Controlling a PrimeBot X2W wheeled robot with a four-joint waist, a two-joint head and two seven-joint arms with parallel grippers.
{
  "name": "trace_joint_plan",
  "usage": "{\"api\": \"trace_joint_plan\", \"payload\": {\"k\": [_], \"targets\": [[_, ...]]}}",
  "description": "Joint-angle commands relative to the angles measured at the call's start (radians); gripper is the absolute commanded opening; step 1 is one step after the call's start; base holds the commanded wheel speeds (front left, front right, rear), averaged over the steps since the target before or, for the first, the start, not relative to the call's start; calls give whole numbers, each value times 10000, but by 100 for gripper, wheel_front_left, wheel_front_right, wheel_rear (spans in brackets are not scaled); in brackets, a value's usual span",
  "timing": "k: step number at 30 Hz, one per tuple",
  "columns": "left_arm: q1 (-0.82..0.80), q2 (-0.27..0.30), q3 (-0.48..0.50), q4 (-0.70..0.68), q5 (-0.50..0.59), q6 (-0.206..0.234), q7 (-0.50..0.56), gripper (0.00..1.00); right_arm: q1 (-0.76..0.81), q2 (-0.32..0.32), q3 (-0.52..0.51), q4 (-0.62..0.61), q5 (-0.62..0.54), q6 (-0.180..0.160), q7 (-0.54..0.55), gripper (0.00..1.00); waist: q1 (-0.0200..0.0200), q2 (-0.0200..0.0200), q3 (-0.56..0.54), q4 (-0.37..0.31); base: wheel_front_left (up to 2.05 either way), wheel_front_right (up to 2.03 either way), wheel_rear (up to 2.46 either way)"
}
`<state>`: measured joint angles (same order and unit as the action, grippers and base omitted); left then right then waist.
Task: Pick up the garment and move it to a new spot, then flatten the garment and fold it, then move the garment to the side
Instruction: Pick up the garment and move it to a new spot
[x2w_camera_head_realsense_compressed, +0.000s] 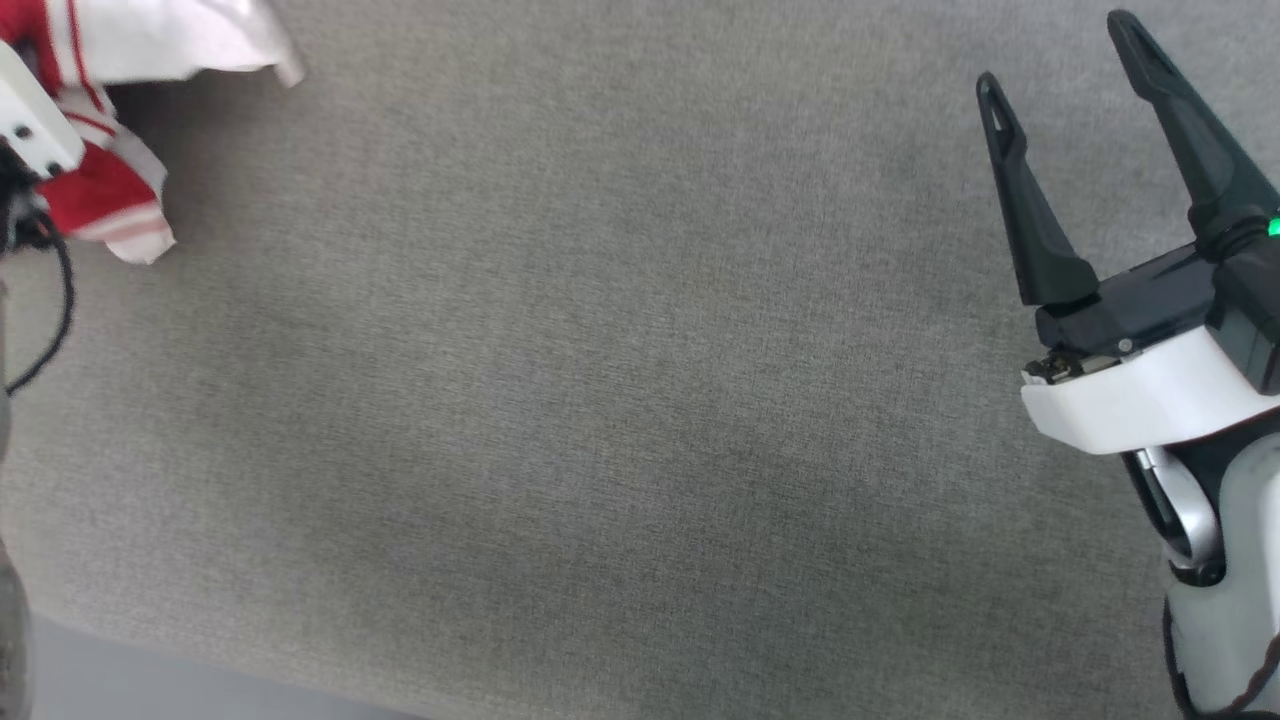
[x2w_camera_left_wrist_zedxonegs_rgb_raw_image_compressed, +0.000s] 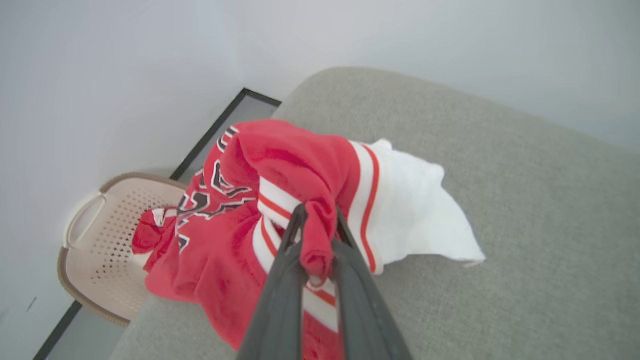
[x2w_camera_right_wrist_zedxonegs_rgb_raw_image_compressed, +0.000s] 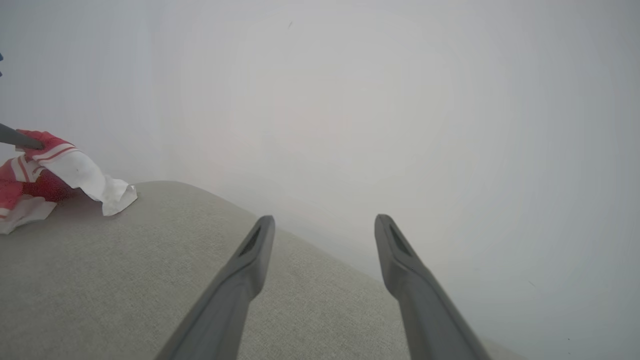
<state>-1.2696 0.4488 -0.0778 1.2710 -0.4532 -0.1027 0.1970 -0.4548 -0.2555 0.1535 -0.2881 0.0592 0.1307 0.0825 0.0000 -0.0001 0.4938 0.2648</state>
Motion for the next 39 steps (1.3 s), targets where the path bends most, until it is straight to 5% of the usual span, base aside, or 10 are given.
{"api": "trace_joint_plan", "payload": {"k": [1,18,39], "targets": [[-136,56,-42,-65,128,-21,-95,0,108,39,-24,7,-23,1,-83,100,0,1,-157,40,0,0,0],[-1022,483,-1739,-1565,436,-276,-649,0,824,886,-677,582,68,1,-880,100,0,1,-1711,74,0,0,0],[-562,1649,-4611,-6107,-2103,-271,1782,0,1759,1701,-1936,874,34,1,-1724,100,0,1,-3034,-1148,0,0,0]]}}
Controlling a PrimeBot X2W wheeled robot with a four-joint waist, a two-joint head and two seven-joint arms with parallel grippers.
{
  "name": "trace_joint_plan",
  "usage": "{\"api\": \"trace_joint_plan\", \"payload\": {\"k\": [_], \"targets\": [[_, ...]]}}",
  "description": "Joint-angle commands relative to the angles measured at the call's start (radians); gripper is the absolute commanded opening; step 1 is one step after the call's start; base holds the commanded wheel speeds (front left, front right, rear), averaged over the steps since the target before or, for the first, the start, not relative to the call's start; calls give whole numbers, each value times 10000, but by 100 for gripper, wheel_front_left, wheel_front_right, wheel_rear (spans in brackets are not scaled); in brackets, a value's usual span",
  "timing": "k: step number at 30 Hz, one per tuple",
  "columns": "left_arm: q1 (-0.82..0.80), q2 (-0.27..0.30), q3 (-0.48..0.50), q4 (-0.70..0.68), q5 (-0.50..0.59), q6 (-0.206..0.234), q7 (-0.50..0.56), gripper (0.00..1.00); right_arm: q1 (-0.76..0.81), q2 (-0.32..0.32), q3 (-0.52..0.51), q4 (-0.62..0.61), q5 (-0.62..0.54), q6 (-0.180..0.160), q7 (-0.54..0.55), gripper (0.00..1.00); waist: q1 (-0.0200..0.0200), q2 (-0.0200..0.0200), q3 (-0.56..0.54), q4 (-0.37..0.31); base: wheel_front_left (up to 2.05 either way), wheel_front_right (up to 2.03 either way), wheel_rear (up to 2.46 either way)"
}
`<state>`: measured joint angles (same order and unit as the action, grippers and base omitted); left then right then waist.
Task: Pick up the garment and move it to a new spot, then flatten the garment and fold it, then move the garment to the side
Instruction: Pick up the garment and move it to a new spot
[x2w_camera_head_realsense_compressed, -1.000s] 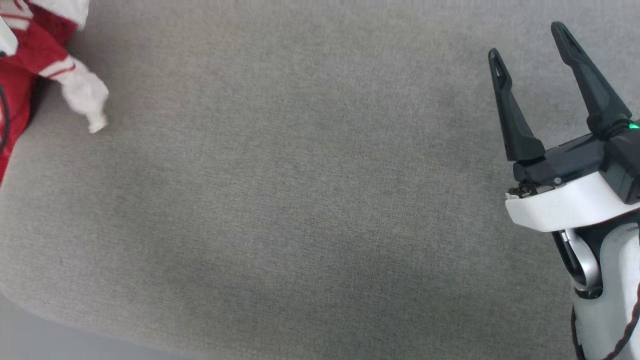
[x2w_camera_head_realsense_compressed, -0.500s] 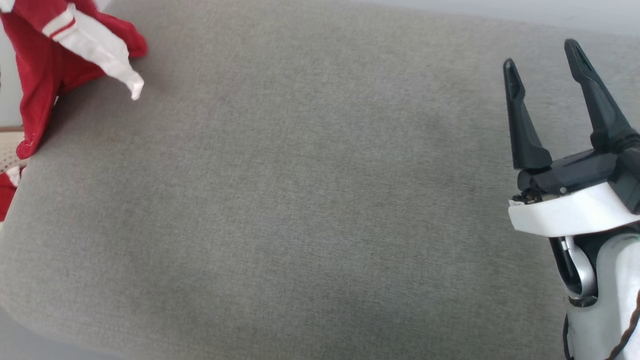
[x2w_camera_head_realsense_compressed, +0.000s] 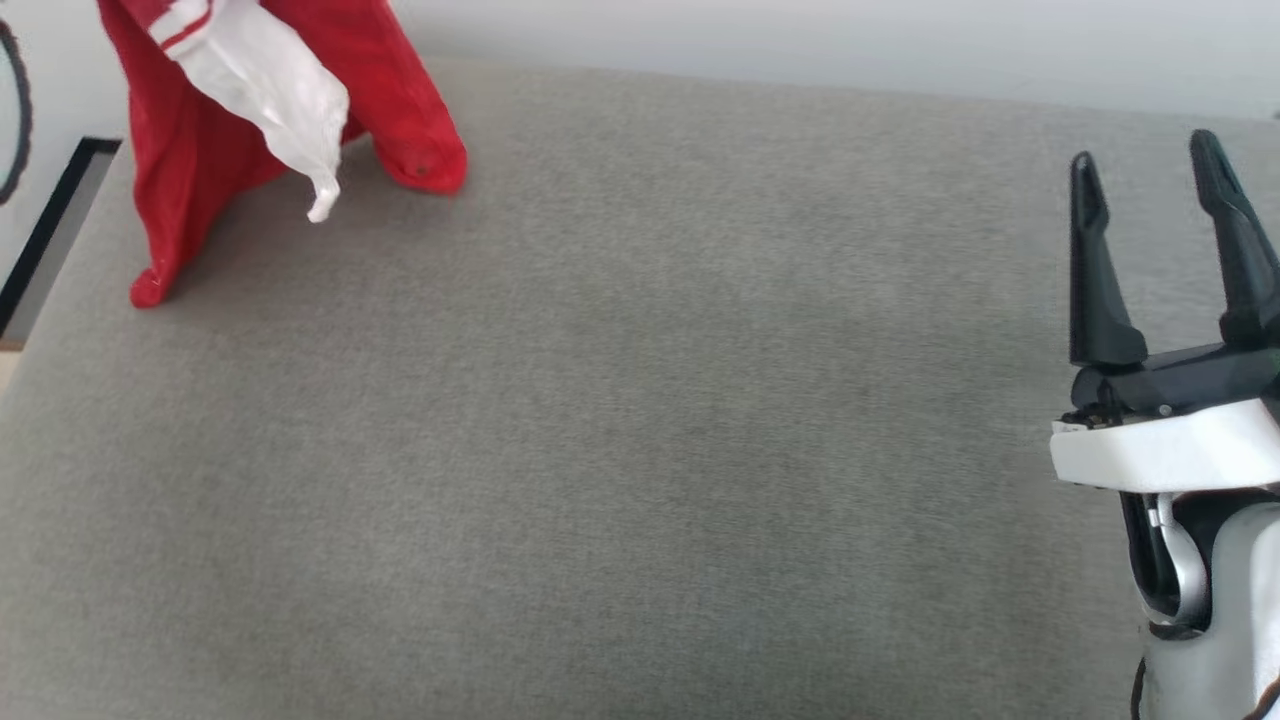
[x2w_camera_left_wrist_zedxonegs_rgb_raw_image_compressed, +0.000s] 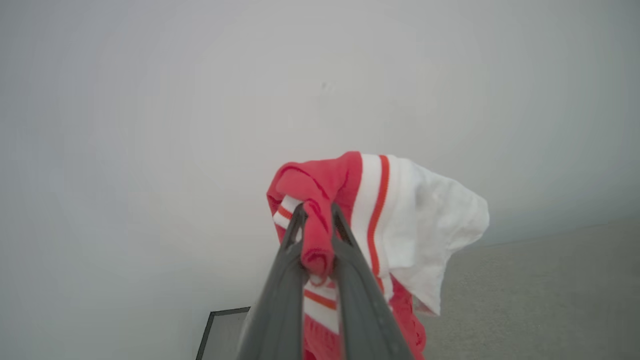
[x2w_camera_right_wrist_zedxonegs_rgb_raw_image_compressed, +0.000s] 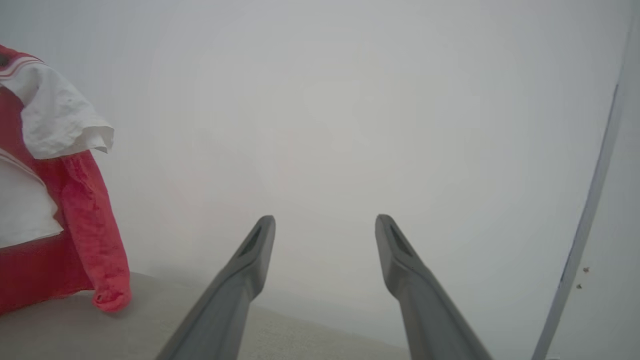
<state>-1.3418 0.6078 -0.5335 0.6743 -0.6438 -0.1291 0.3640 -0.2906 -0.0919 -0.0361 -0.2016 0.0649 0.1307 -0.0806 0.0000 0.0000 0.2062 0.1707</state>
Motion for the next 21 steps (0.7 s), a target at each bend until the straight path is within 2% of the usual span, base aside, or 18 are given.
{"api": "trace_joint_plan", "payload": {"k": [1,15,21], "targets": [[190,96,-169,-341,-229,-7,248,0,169,89,-109,16,-53,1,-108,100,0,0,-210,-298,0,0,0],[760,41,-1004,-2938,-1850,10,2248,0,692,349,-799,163,-23,1,-375,100,0,0,-538,-1768,0,0,0],[1444,-129,-1434,-3961,-2143,397,3227,0,790,403,-944,443,5,1,-529,100,0,0,-402,-2571,0,0,0]]}}
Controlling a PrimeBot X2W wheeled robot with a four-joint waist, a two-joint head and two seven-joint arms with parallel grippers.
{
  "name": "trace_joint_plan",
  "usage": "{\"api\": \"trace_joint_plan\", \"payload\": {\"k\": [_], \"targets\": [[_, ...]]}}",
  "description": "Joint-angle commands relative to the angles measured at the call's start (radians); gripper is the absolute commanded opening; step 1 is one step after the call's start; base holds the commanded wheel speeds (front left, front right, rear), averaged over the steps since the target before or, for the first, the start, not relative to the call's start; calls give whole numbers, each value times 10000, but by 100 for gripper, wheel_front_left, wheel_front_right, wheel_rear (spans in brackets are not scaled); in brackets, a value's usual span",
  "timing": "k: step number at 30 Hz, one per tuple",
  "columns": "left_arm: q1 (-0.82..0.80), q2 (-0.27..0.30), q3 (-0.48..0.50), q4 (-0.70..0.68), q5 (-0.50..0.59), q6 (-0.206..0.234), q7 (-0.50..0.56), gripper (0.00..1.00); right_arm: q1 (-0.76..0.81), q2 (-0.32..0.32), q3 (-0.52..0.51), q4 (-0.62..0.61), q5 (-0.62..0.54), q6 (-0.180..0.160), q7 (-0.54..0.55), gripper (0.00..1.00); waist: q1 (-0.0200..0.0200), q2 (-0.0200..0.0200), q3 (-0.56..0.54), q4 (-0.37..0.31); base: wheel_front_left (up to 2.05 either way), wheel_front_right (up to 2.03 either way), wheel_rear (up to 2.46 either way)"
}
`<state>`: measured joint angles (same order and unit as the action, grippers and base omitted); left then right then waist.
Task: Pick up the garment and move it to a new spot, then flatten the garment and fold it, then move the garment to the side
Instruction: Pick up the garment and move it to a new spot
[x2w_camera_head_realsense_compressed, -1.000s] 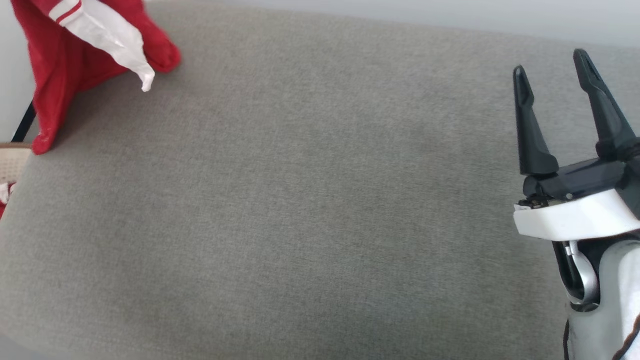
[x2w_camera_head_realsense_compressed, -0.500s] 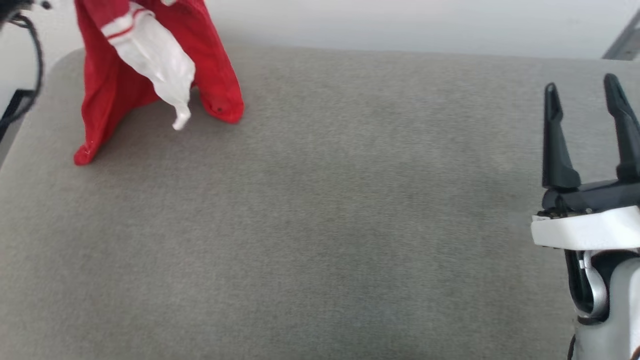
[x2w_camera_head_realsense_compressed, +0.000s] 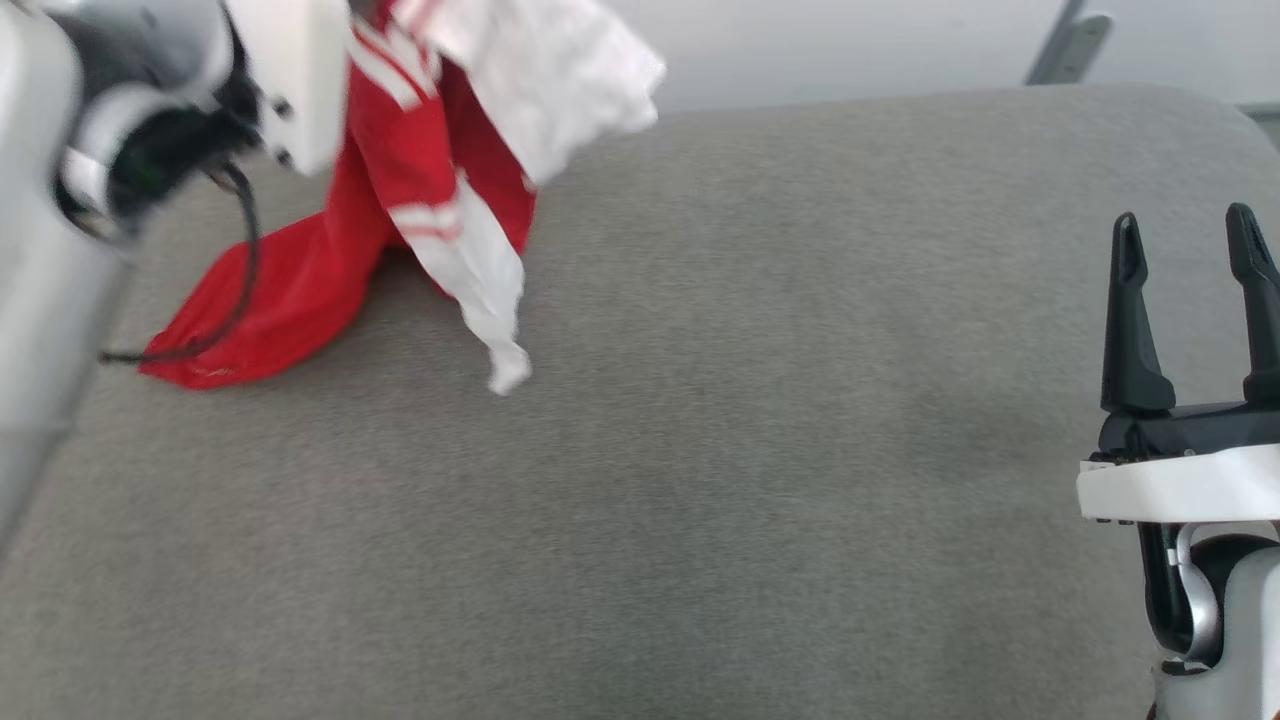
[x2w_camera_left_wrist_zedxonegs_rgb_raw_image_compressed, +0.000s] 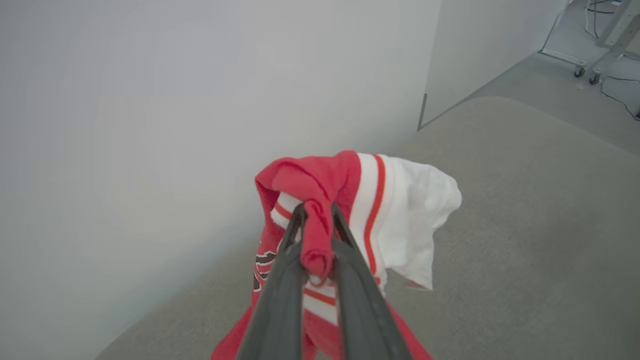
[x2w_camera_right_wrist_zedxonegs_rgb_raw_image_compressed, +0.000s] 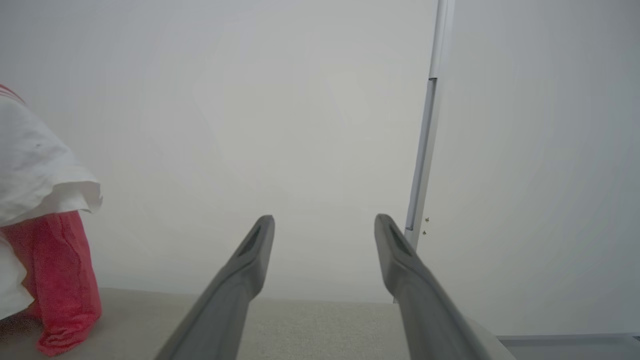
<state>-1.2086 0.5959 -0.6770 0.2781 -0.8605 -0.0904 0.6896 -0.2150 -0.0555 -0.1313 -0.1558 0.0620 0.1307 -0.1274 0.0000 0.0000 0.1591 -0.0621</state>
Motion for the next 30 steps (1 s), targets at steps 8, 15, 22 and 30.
{"api": "trace_joint_plan", "payload": {"k": [8,15,22,30], "targets": [[1531,-257,-796,-902,-487,561,1139,0,-37,58,70,532,342,1,-370,100,0,0,393,-1115,0,0,0],[2740,-373,-1485,-579,-551,779,1413,0,-228,52,410,994,638,1,-657,100,0,0,752,-1641,0,0,0],[3464,-542,-1964,654,-392,565,1091,0,-495,51,874,1360,759,1,-873,100,0,0,1130,-1980,0,0,0],[3647,-792,-2318,2334,-184,290,674,0,-763,49,1168,1656,871,1,-1049,100,0,0,1382,-2107,0,0,0]]}}
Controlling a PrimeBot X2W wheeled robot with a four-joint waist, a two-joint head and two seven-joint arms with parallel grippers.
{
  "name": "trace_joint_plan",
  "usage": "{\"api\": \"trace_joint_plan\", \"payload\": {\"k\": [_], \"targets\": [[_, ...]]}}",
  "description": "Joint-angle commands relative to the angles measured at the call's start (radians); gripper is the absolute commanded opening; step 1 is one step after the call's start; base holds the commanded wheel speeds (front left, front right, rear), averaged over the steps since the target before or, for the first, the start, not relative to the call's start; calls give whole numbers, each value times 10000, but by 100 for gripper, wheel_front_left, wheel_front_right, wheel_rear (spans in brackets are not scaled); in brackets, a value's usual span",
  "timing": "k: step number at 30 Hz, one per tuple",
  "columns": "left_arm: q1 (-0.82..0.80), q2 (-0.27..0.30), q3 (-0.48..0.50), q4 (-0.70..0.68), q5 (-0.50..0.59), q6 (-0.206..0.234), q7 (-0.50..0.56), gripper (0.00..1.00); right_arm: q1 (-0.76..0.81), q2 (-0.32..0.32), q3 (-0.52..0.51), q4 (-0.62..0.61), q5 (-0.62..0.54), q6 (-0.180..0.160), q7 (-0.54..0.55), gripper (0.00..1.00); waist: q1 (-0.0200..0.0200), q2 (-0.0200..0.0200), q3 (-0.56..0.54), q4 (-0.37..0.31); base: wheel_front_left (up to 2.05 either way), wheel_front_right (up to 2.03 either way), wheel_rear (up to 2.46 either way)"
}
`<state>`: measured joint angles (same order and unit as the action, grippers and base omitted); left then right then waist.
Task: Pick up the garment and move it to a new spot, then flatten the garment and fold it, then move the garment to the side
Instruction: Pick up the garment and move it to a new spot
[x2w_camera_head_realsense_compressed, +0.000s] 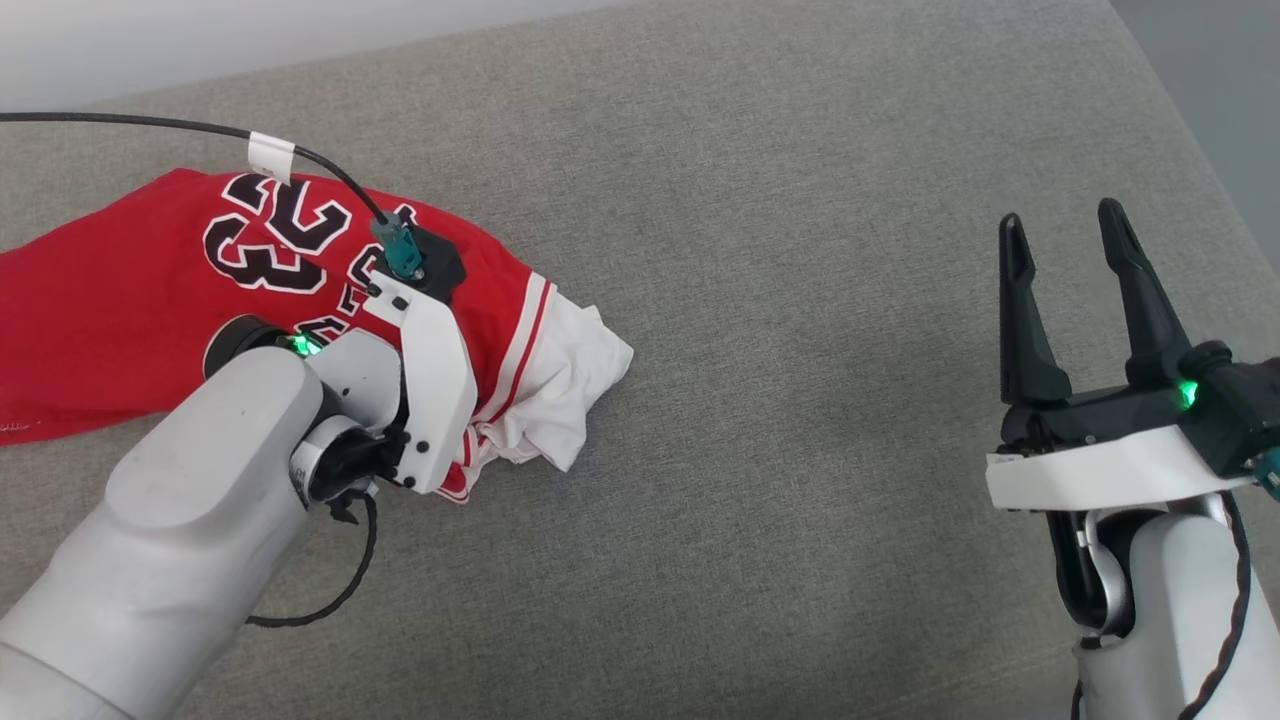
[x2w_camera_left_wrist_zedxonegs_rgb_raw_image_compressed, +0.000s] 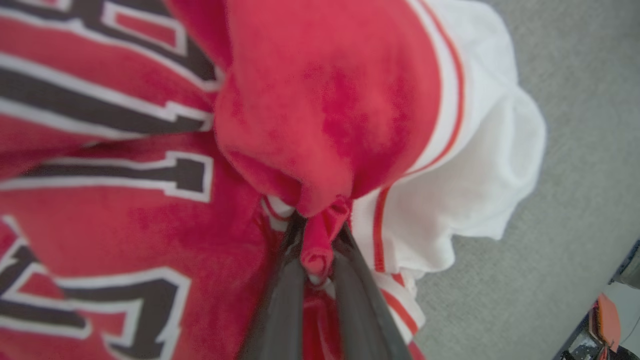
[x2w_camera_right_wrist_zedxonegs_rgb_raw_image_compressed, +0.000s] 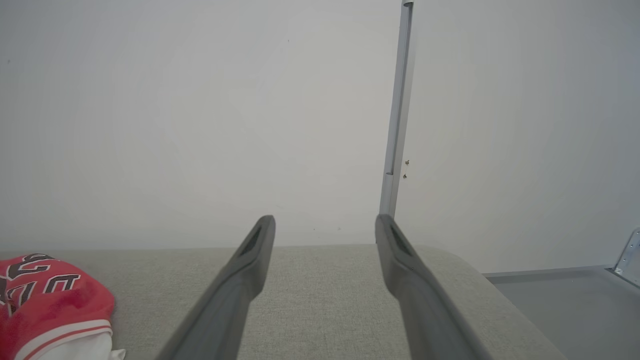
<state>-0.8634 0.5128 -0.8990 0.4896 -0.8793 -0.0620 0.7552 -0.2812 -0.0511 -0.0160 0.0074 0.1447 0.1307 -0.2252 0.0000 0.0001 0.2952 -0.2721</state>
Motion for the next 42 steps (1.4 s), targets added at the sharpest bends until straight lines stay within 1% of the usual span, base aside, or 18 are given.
{"api": "trace_joint_plan", "payload": {"k": [1,4,5,6,7,8,13,14,18,22,29,32,36,39,40,42], "targets": [[196,-8,-106,462,-8,-31,-32,0,-151,7,52,58,62,1,-73,100,0,-1,43,-4,0,0,0],[73,-213,-50,941,-118,-119,-230,0,-219,7,98,149,41,1,-151,100,0,-1,56,62,0,0,0],[-20,-279,16,1010,-184,-156,-332,7,-248,5,93,178,23,1,-152,100,0,-1,35,106,0,0,0],[-129,-331,79,1031,-201,-202,-430,39,-269,5,86,185,2,1,-165,100,0,-1,-1,159,0,0,0],[-221,-364,146,1045,-240,-227,-536,68,-269,5,76,192,-15,1,-173,100,0,-1,-48,222,0,0,0],[-282,-390,242,1049,-291,-245,-626,100,-252,5,68,209,-32,1,-163,100,0,-1,-110,288,0,0,0],[-410,-379,457,776,-442,-399,-1106,100,-32,6,-26,262,-225,1,-88,100,0,-1,-541,680,0,0,0],[-311,-338,530,629,-451,-413,-1369,100,71,4,-107,270,-295,1,-72,100,0,-1,-775,876,0,0,0],[-6,-107,791,166,-463,-339,-2076,100,256,4,-67,224,-379,1,57,100,0,-1,-1167,1187,0,0,0],[491,149,1212,-435,-505,-170,-3222,100,467,1,-84,237,-422,1,173,100,0,-1,-1585,1502,0,0,0],[1875,795,2184,-1461,-332,279,-6032,100,958,1,-269,441,-363,1,239,100,0,-1,-2322,1955,0,0,0],[2686,1096,2611,-1980,-402,581,-7085,100,1229,2,-346,474,-321,1,260,100,0,-1,-2570,2119,0,0,0],[3742,1573,3136,-2639,-354,1088,-8239,100,1576,3,-495,489,-325,1,277,100,0,-1,-2814,2351,0,0,0],[4488,1827,3373,-3121,-186,1430,-8988,100,1795,2,-636,500,-362,1,281,100,0,-1,-2929,2535,0,0,0],[4488,1827,3373,-3121,-186,1430,-8988,100,1795,2,-636,500,-362,1,281,100,0,-1,-2929,2535,0,0,0],[4975,1928,3522,-3415,-180,1645,-9419,100,1916,3,-678,493,-407,1,297,100,0,-1,-2990,2655,0,0,0]]}}
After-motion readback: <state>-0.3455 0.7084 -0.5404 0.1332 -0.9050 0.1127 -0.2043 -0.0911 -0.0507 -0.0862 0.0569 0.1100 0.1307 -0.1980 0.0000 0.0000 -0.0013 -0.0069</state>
